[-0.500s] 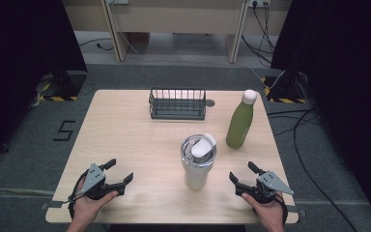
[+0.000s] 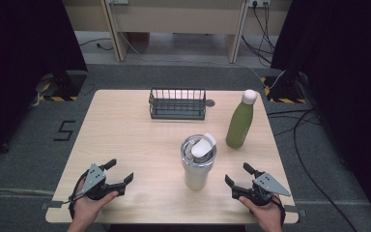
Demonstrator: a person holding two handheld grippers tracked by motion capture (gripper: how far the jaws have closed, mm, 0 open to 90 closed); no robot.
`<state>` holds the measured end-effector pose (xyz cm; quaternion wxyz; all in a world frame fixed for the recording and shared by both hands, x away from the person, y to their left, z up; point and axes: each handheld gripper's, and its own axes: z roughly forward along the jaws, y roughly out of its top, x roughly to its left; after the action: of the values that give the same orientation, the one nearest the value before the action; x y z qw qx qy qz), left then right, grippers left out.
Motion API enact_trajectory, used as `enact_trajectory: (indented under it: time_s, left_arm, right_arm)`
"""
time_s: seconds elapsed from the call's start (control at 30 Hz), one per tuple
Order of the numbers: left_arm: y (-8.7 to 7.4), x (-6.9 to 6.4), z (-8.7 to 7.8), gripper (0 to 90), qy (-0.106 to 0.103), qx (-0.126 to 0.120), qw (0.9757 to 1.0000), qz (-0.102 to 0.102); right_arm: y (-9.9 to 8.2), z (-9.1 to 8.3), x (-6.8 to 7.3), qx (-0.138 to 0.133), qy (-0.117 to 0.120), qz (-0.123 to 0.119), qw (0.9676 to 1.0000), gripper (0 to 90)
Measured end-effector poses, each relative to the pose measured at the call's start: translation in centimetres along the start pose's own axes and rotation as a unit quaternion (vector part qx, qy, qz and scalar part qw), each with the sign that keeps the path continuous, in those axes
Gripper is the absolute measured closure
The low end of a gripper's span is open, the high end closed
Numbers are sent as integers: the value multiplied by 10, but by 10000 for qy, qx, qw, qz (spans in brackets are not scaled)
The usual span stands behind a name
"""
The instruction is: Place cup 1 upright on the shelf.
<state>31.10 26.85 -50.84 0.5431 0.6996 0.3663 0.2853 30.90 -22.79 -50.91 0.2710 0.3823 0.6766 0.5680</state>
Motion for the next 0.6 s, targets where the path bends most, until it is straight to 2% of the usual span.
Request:
enact_trajectory:
  time_s: [0.6]
  left_arm:
    - [0,-1,0,146,1,16,10000,15]
  right_arm:
    - [6,7,18,23,484,52,9988,165]
